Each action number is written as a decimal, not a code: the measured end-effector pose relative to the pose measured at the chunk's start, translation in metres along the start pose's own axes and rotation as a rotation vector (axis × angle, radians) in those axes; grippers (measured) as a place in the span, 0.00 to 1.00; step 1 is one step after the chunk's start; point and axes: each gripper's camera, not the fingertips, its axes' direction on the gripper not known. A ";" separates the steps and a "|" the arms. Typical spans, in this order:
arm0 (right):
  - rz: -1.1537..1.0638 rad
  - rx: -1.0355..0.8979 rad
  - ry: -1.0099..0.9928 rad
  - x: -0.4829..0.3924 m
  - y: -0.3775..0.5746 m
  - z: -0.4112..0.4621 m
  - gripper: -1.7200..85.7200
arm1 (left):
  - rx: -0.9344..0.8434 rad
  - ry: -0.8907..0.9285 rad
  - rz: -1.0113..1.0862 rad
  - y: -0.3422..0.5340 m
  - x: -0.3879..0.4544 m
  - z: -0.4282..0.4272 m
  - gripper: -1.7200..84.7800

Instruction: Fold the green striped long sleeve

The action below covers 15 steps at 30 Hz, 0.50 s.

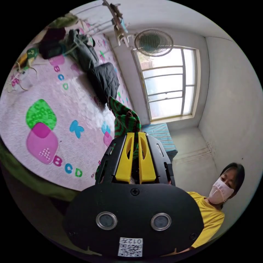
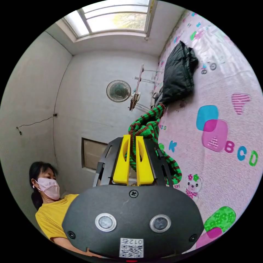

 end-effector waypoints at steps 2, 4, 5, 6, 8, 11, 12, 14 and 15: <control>-0.020 -0.049 -0.010 0.012 -0.002 0.053 0.04 | 0.063 -0.019 0.014 0.027 0.039 -0.054 0.03; -0.034 -0.099 -0.019 0.025 -0.002 0.109 0.04 | 0.142 -0.031 0.022 0.063 0.084 -0.126 0.03; -0.042 -0.130 -0.026 0.034 -0.001 0.147 0.04 | 0.158 -0.032 0.023 0.072 0.094 -0.143 0.03; -0.053 -0.160 -0.026 0.043 0.001 0.185 0.04 | 0.188 -0.035 0.024 0.089 0.112 -0.178 0.03; -0.073 -0.199 -0.025 0.057 0.004 0.243 0.04 | 0.228 -0.038 0.017 0.112 0.136 -0.230 0.03; -0.093 -0.245 -0.026 0.086 0.010 0.344 0.04 | 0.283 -0.037 0.002 0.144 0.168 -0.316 0.03; -0.099 -0.262 -0.025 0.098 0.013 0.385 0.04 | 0.300 -0.033 -0.007 0.154 0.181 -0.350 0.03; -0.109 -0.301 -0.019 0.117 0.016 0.451 0.04 | 0.317 -0.036 -0.012 0.164 0.200 -0.401 0.03; -0.109 -0.324 -0.008 0.131 0.017 0.493 0.04 | 0.327 -0.047 -0.012 0.169 0.215 -0.435 0.03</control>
